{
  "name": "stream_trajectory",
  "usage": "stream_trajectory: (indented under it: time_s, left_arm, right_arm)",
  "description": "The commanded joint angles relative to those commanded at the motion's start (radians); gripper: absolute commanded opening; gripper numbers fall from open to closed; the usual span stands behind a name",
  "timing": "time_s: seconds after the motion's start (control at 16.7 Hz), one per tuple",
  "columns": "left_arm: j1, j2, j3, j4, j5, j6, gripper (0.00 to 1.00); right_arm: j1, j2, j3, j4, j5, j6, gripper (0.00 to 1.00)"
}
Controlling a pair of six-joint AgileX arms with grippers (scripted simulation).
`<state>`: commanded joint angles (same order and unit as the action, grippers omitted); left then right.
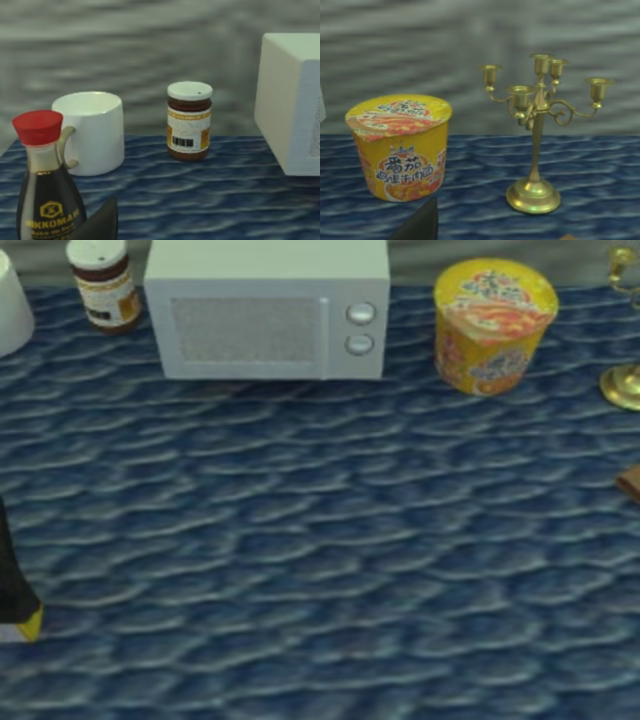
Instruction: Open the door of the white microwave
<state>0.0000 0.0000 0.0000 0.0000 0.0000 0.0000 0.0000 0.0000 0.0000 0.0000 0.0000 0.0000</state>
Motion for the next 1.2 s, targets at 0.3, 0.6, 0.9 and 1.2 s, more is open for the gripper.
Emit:
stream_trajectory:
  time_s: [0.3,0.6,0.9,1.2]
  left_arm:
    - [-0.016,0.044,0.051,-0.031,0.001,-0.007,1.0]
    - [-0.091,0.287,0.304,-0.205,-0.008,-0.047,1.0]
    - [-0.203,0.711,0.687,-0.495,-0.04,-0.112,1.0]
    - [-0.331,1.237,1.146,-0.834,-0.094,-0.196,1.0]
  right_arm:
    - [0.0,0.0,0.0,0.0,0.0,0.0,1.0]
    - [0.0,0.0,0.0,0.0,0.0,0.0,1.0]
    - [0.0,0.0,0.0,0.0,0.0,0.0,1.0]
    - [0.0,0.0,0.0,0.0,0.0,0.0,1.0]
